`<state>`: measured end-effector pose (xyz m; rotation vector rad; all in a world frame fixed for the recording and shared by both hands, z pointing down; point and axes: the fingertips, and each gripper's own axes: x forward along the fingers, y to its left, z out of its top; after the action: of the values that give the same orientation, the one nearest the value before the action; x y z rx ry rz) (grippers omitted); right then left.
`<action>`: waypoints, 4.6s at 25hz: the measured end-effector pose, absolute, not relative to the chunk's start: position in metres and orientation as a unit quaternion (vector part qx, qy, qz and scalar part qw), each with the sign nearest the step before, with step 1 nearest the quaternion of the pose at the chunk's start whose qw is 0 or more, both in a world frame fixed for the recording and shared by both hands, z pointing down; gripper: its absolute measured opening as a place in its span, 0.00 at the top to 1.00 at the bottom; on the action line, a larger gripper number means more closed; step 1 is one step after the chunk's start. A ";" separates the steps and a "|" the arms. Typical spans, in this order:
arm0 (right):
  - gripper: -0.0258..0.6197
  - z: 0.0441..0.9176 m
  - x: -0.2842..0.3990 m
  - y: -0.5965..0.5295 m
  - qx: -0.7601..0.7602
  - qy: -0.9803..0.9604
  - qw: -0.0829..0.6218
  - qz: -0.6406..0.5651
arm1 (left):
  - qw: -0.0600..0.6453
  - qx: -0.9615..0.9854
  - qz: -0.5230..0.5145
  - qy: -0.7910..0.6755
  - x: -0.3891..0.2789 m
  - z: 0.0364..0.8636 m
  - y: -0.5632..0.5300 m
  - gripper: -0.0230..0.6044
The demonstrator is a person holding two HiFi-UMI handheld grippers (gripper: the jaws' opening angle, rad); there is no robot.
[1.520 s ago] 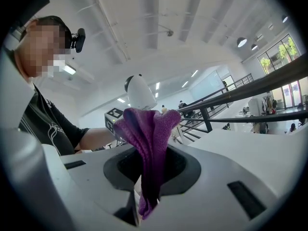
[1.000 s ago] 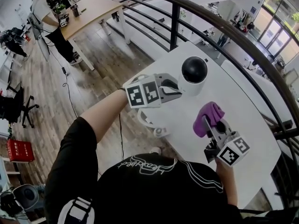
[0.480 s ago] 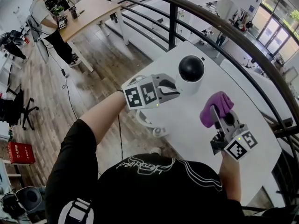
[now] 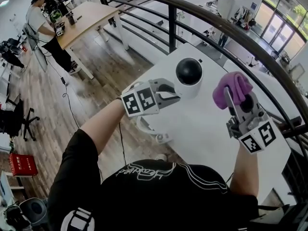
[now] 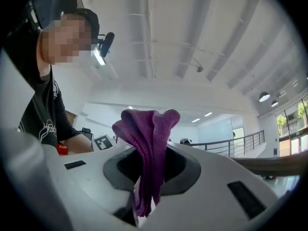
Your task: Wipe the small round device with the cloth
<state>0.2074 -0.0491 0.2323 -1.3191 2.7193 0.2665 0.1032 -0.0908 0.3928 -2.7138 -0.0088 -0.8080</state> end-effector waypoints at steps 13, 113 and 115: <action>0.87 0.182 0.165 -0.069 -0.336 0.917 0.062 0.207 | 0.140 -0.953 -0.269 -0.004 0.103 0.394 -0.089 0.85; 0.87 0.209 0.102 -0.018 -0.371 0.798 -0.174 0.442 | 0.093 -0.962 -0.254 -0.036 0.101 0.401 -0.091 0.84; 0.87 0.214 0.099 -0.017 -0.369 0.800 -0.176 0.439 | 0.095 -0.962 -0.253 -0.038 0.102 0.401 -0.091 0.84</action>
<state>0.0987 -0.0175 0.2144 -1.3102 2.8410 1.5586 0.1015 -0.0908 0.4010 -2.8513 -0.1122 -0.7495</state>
